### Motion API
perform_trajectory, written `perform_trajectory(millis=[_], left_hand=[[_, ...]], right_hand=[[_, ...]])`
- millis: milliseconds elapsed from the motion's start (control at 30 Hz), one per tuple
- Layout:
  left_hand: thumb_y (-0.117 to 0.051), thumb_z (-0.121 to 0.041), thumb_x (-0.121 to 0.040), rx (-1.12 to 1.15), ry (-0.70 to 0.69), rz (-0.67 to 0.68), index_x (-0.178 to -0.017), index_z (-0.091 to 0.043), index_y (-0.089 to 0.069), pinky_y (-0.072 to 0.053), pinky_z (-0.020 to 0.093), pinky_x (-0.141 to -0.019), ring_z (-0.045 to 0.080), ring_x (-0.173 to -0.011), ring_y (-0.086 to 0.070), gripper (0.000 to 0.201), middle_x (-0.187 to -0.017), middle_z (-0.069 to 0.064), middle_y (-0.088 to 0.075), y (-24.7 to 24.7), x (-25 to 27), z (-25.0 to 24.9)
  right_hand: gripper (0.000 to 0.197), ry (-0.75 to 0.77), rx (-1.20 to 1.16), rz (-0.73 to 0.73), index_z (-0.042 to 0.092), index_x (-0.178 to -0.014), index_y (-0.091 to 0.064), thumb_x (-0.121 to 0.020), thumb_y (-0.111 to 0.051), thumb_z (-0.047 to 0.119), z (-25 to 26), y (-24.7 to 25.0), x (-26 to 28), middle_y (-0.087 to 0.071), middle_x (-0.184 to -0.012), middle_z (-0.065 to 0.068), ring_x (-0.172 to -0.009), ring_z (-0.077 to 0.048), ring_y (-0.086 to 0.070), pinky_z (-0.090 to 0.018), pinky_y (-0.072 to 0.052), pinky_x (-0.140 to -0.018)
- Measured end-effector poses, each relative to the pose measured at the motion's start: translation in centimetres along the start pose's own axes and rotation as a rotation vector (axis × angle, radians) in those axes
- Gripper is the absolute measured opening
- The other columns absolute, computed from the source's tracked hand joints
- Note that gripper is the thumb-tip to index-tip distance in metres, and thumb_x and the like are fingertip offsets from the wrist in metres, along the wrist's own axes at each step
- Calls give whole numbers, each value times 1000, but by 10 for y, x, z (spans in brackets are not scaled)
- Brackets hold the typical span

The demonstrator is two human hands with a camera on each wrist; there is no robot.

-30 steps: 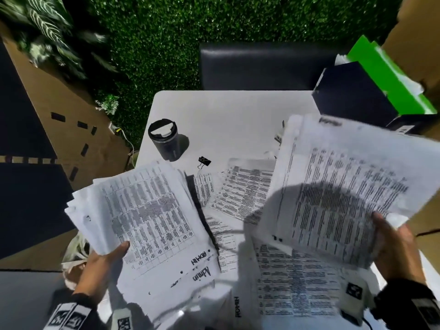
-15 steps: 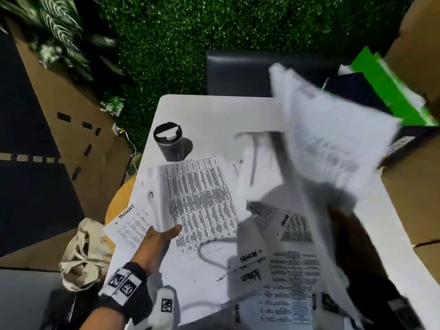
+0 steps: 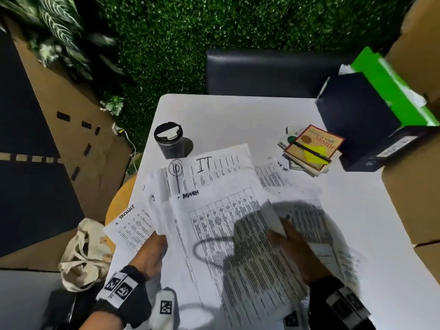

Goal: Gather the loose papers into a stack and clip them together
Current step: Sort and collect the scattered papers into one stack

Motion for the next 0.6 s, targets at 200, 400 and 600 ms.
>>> perform_trajectory(millis=[200,400,600], left_hand=[[-46,-70,-83,160,83,-126,-133,-24,-54,-40,51,-103,27,-116,-61,68,-124,5,-67,33,-1,12],[-87,-38,-59,-173,-61,-188,-115,-17,-61,-35,36,-98,17,-94,-55,65,-102,0,-68,72,12,14],[-80,-34,-68,-341,-180,-453,-101,-24,-65,-39,43,-97,31,-108,-57,38,-107,8,-67,126,58,0]], right_hand=[[9,17,-24,169,18,-97,-61,-90,-56,22,-6,-44,-18,-63,-81,-2,-75,-13,-59,-19,-48,-65],[25,140,82,256,17,-92,-62,-81,-58,39,0,-76,-47,-56,-79,1,-74,-8,-54,-19,-41,-67],[65,166,750,-160,4,-122,-54,-68,-71,37,7,-13,-134,-56,-127,-17,-111,-27,-55,-36,-47,-91]])
Point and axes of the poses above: each hand's wrist, its own x-axis away from the middle knuckle, its own y-axis out of the back of the hand, z = x × y, the point moved 3 cm from there along -x, towards the middle knuckle
